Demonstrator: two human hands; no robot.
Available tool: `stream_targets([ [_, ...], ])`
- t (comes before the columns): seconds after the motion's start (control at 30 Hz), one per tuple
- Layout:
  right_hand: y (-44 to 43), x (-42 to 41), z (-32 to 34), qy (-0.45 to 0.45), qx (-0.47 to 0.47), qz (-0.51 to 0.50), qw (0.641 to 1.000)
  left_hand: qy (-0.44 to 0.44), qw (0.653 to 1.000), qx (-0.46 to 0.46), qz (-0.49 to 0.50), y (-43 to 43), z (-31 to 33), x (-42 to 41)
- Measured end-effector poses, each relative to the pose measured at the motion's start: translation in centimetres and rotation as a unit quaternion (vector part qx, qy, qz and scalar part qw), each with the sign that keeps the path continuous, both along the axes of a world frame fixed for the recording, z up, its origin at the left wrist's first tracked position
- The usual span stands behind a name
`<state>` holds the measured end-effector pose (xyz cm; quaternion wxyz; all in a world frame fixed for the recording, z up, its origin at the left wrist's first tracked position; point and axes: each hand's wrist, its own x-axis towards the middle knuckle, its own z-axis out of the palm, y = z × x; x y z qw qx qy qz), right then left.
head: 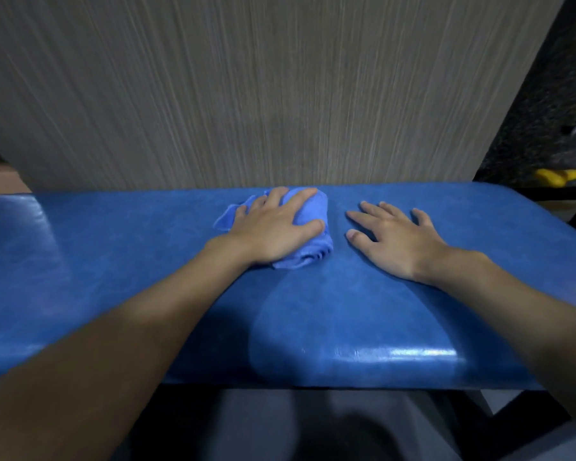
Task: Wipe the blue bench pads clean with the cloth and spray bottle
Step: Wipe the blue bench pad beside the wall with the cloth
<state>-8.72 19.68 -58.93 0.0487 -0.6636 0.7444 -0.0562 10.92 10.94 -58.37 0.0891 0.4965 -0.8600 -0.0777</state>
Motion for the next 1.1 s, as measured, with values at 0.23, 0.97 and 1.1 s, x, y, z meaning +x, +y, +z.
stream_targets([
  [0.23, -0.1, -0.1, -0.2, -0.003, -0.009, -0.002, 1.000, 0.014, 0.998, 0.029, 0.048, -6.4, 0.3, -2.7],
  [0.97, -0.3, 1.1, 2.2, -0.085, -0.033, -0.004, 0.996, -0.030, 0.999, -0.007, -0.022, 9.6, -0.5, 3.7],
  [1.1, -0.8, 1.3, 0.7, -0.017, -0.008, 0.010, 1.000, -0.020, 1.000, 0.004, -0.023, 6.4, -0.4, 2.9],
])
